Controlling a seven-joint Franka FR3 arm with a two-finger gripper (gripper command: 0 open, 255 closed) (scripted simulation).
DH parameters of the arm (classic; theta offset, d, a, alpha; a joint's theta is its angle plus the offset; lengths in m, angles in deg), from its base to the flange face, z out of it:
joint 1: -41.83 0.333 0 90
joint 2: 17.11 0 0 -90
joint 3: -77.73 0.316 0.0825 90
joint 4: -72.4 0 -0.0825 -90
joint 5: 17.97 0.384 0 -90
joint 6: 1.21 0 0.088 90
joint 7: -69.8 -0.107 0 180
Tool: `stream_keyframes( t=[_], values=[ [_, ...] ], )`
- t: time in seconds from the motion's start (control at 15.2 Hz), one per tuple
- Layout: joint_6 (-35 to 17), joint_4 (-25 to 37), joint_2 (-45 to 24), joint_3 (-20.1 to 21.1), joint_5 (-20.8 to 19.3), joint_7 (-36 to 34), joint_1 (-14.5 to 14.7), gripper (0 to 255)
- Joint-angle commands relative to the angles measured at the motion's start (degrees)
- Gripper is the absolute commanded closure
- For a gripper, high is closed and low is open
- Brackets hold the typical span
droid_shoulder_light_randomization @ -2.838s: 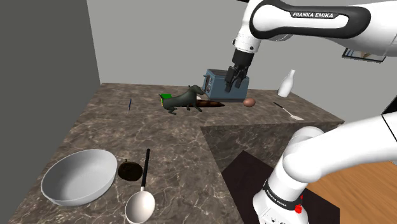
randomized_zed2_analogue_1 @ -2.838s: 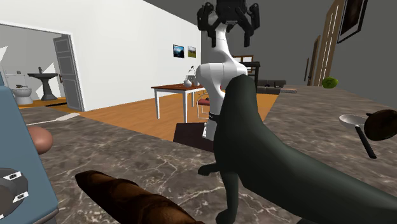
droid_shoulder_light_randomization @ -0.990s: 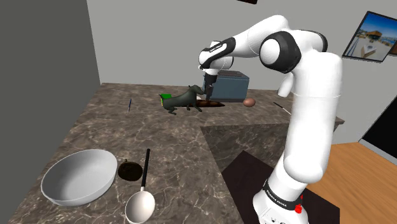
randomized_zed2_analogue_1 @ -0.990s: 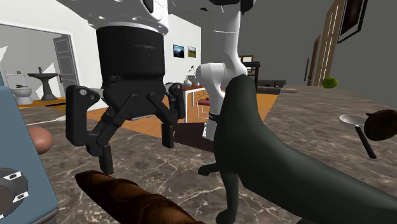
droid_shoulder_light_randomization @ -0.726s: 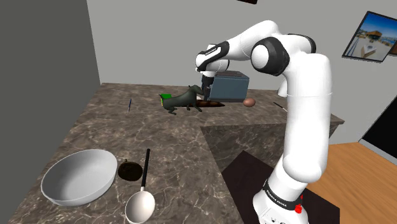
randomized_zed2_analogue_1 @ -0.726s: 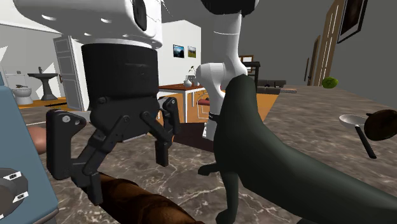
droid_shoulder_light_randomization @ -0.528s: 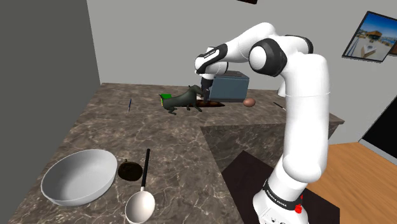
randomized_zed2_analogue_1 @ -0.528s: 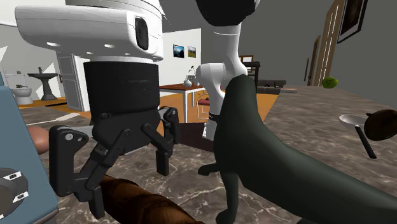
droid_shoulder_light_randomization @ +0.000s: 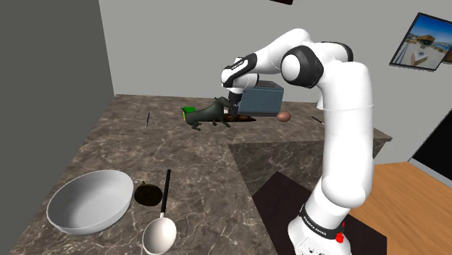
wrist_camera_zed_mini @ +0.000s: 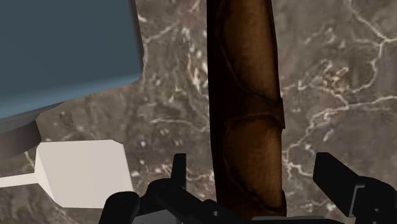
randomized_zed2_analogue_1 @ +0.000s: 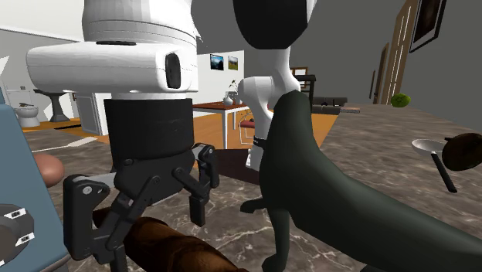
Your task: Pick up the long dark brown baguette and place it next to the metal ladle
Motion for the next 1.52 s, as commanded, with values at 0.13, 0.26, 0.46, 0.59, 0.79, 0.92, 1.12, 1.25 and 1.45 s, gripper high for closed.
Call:
stream_keyframes(
  t=[0.13,0.26,0.46,0.59,0.79,0.92,1.12,1.25,1.45],
  values=[
    [-0.01,0.0,0.0,0.0,0.0,0.0,0.0,255],
    [-0.01,0.0,0.0,0.0,0.0,0.0,0.0,255],
    [-0.01,0.0,0.0,0.0,0.0,0.01,0.0,255],
    [-0.02,-0.03,0.01,0.0,0.0,0.0,0.0,255],
    [0.59,0.25,0.38,-0.12,-0.22,-0.15,0.07,255],
    [1.82,0.81,1.1,-0.33,-0.64,-0.43,0.21,255],
    [3.69,1.75,2.13,-0.63,-1.25,-0.83,0.39,255],
    [4.96,2.45,2.77,-0.81,-1.63,-1.09,0.48,255],
    [6.9,3.59,3.65,-1.05,-2.16,-1.45,0.6,255]
  ],
)
